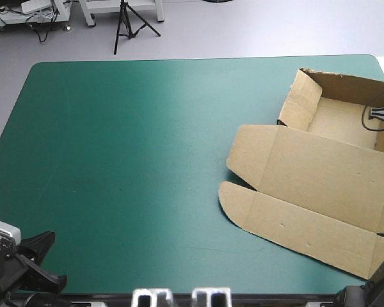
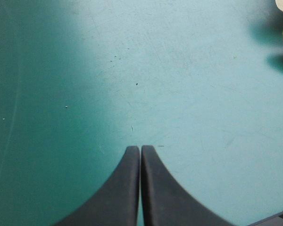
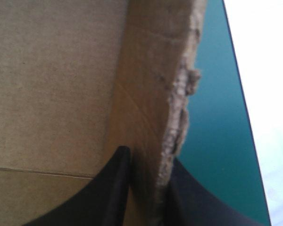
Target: Fold the box
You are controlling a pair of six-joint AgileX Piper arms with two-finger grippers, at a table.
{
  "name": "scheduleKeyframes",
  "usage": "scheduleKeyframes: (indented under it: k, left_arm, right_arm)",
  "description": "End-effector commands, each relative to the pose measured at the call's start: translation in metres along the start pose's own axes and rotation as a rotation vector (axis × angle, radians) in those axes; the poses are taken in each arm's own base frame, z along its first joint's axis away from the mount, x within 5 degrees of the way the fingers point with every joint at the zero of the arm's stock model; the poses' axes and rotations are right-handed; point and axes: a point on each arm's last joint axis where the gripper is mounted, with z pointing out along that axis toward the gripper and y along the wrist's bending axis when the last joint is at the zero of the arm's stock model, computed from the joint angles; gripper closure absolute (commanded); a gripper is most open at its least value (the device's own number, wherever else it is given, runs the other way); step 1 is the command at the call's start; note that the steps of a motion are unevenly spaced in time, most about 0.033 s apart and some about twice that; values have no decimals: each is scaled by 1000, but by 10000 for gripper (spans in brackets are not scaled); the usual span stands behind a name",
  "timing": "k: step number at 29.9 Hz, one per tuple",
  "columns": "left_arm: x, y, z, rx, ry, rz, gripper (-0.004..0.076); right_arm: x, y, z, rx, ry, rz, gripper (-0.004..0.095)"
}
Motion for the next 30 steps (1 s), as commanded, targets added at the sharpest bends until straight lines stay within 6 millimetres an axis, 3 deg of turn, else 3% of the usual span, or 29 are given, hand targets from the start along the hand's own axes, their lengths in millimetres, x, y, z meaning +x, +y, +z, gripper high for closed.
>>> scheduleKeyframes:
  k: [1, 3, 8, 13, 16, 19, 23, 26, 30]
  left_arm:
    - [-2, 0, -2, 1, 36, 1, 732]
    - [-2, 1, -2, -13, 36, 5, 732]
    - [-2, 7, -2, -69, 39, 22, 732]
    - [-2, 7, -2, -73, 29, 30, 732]
    - [-4, 7, -2, -74, 14, 31, 732]
    - [-6, 7, -2, -75, -13, 32, 732]
    - [-10, 8, -2, -88, -50, 77, 732]
    - [-12, 8, -3, -94, -77, 92, 732]
    - [-16, 8, -3, -96, -122, 94, 732]
  right_arm:
    - [0, -2, -19, 2, -32, -7, 508]
    - [0, -2, -19, 2, -32, -7, 448]
    - [1, -2, -26, 2, -49, -4, 440]
    - [9, 2, -66, -47, -151, -16, 437]
    - [20, 5, -103, -85, -243, 0, 440]
    - [33, 13, -139, -148, -340, 9, 550]
    - [59, 31, -176, -199, -431, -74, 888]
    - [89, 48, -188, -221, -437, -130, 915]
    - [123, 67, -187, -271, -416, -176, 920]
